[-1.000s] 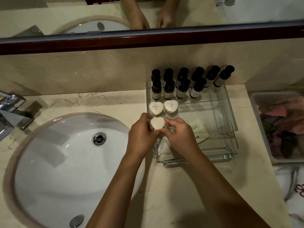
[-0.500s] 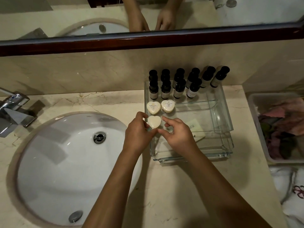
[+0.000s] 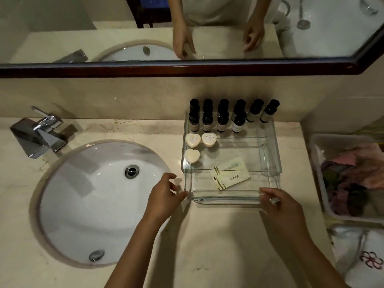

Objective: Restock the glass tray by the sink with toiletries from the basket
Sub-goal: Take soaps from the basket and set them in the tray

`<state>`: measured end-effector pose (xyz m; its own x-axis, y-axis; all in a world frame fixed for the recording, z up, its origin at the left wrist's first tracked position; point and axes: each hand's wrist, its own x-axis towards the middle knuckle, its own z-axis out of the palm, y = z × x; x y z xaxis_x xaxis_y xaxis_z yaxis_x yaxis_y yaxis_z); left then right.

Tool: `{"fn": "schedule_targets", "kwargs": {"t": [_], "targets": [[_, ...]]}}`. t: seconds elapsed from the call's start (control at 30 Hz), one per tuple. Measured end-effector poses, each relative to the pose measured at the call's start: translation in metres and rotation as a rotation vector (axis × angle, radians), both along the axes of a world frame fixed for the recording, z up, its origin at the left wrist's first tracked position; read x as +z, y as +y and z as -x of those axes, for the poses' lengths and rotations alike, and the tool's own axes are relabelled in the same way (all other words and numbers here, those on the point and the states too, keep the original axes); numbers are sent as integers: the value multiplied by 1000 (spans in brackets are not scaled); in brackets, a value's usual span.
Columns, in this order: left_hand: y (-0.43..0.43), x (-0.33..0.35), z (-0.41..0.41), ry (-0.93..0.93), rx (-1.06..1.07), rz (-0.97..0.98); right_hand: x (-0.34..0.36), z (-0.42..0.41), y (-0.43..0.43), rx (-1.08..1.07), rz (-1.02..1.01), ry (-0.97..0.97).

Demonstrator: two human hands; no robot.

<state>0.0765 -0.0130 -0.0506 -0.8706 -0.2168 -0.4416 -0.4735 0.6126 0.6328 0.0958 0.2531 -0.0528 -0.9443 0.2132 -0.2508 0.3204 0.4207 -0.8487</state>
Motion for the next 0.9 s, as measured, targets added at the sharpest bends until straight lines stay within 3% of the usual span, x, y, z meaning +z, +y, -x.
{"fn": "schedule_targets", "kwargs": {"t": [0.17,0.57,0.73,0.9], "targets": [[4,16,-25,-18,54,-4,19,4,12,68,26,-29],[-64,80,-148,43,376,-107,91,-1,-50,588,-201,125],[-105,127,-248,157,484,-8,118,-42,-113,793,-240,195],[-129,156,-410,180,680,163,137,-140,-202,1126,-210,233]]}}
